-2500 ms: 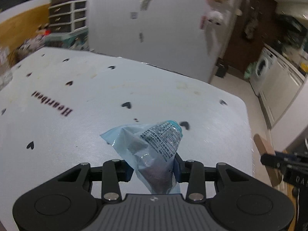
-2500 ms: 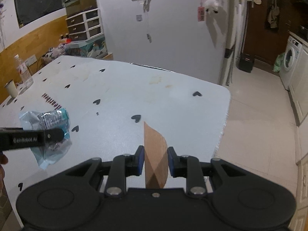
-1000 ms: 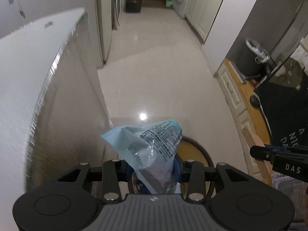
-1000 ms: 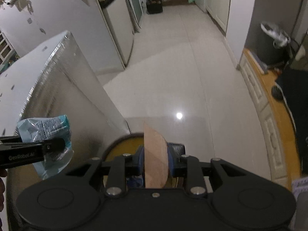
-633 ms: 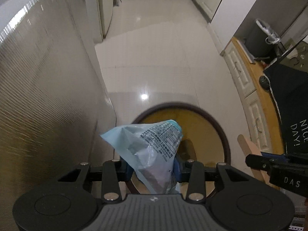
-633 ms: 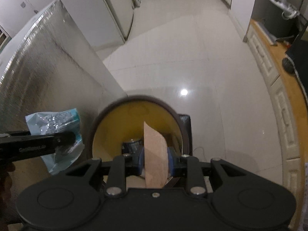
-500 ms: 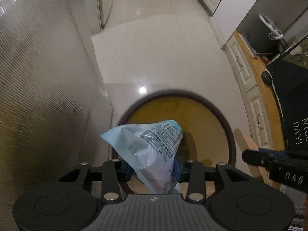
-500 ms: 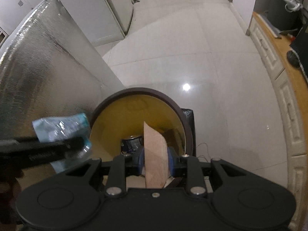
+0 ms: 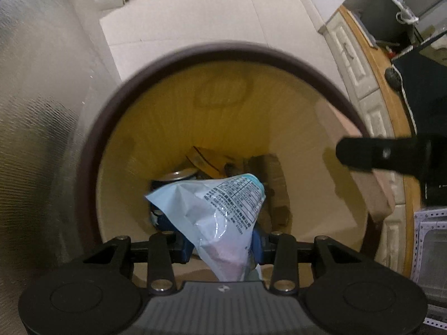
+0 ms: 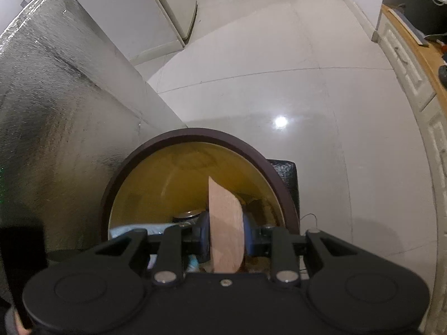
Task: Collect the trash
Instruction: 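Open the left tool and the right tool to drop both items into the bin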
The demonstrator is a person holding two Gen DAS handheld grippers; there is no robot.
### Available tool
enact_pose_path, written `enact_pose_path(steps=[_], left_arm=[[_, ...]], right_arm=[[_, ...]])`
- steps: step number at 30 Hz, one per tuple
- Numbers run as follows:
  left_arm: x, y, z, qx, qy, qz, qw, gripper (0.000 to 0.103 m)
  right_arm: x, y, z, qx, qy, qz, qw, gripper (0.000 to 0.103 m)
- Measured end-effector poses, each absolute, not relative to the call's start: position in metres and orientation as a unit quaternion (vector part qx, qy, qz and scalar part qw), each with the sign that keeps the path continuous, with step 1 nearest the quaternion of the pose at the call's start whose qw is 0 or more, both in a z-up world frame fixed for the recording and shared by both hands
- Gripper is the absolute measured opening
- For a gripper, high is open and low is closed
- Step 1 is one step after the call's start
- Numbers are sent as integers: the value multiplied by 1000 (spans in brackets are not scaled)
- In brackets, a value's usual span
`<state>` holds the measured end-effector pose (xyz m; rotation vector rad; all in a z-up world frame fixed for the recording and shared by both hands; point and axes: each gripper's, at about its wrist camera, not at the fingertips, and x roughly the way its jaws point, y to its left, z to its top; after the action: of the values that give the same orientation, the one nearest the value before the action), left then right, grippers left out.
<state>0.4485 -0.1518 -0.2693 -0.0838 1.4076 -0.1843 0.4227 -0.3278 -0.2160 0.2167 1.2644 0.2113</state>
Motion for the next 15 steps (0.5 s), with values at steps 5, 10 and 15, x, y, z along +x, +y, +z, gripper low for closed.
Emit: enact_pose_path(steps=[5,10,15], left_arm=[[454,-155,-289,-33,667,-82,740,41],[459,-160,-305,-40,677,-79,731,42],[457,-158,-311,-51,688,-77,720,54]], right_arm=[[431,-326,-227,104,591,103,793,26],[439,-323,-233,108,593,108,791,26],[450,-321,-243,114,597,110,787,26]])
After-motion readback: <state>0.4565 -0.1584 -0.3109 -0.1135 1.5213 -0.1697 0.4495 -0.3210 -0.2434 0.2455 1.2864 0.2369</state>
